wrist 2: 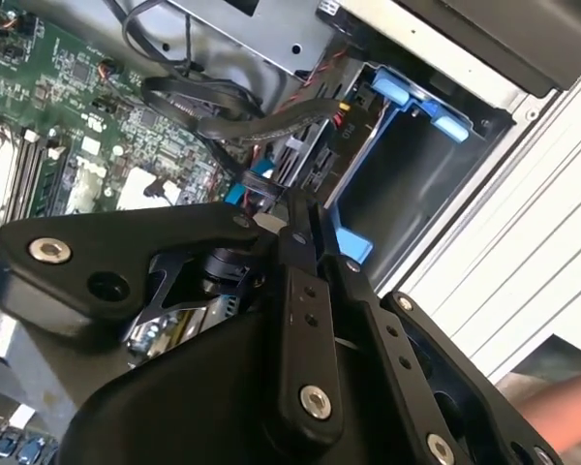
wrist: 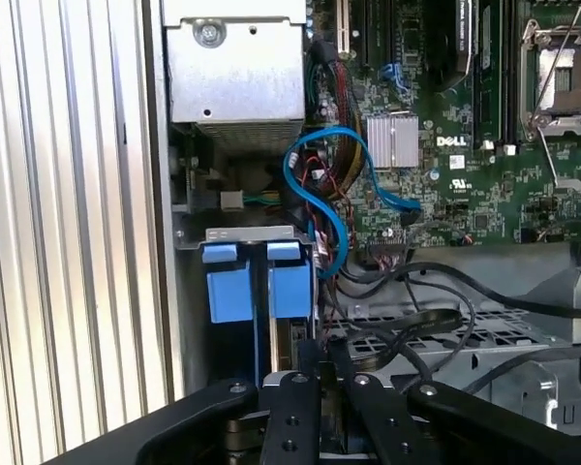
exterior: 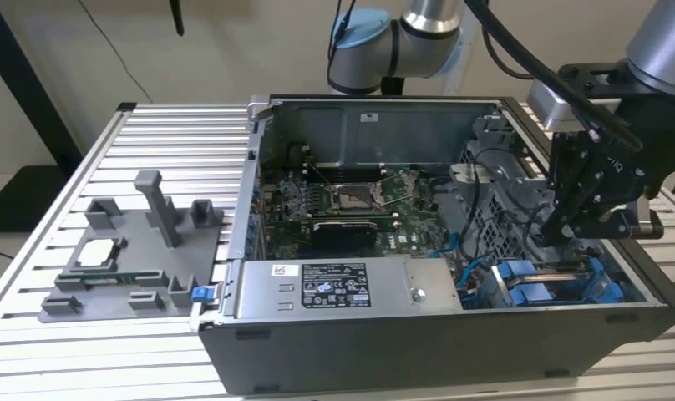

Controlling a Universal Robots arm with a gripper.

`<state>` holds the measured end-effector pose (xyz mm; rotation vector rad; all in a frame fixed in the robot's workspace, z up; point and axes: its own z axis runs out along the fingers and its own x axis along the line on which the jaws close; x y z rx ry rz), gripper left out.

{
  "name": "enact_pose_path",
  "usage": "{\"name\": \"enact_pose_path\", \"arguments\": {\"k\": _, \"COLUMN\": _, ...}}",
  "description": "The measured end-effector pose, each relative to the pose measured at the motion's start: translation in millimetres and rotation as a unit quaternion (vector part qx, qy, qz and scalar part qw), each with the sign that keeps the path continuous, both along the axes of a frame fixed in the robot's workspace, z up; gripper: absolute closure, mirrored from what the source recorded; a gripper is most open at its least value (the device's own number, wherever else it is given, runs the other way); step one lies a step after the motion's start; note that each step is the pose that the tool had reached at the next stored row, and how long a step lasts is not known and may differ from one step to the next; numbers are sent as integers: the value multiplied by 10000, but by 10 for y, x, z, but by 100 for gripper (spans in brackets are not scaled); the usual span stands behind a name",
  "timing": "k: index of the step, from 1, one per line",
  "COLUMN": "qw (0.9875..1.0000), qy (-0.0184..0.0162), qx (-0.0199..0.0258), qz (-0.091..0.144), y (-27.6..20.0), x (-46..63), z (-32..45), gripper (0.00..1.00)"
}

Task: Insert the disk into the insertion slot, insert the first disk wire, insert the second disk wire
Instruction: 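Insert the second disk wire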

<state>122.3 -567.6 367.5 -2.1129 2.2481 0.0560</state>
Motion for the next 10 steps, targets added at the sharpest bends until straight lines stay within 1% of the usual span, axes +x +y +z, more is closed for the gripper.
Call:
{"name": "enact_pose_path", "arguments": {"k": 4, "qw": 10000, "qy": -23, "qx": -1, "qz": 32, "y": -11, "x": 1, "z": -45, "gripper": 100}}
{"name": "enact_pose_path", "arguments": {"k": 10, "qw": 9999, "qy": -94, "qx": -13, "qz": 103, "y": -16, "x": 3, "z": -93, "gripper": 100}}
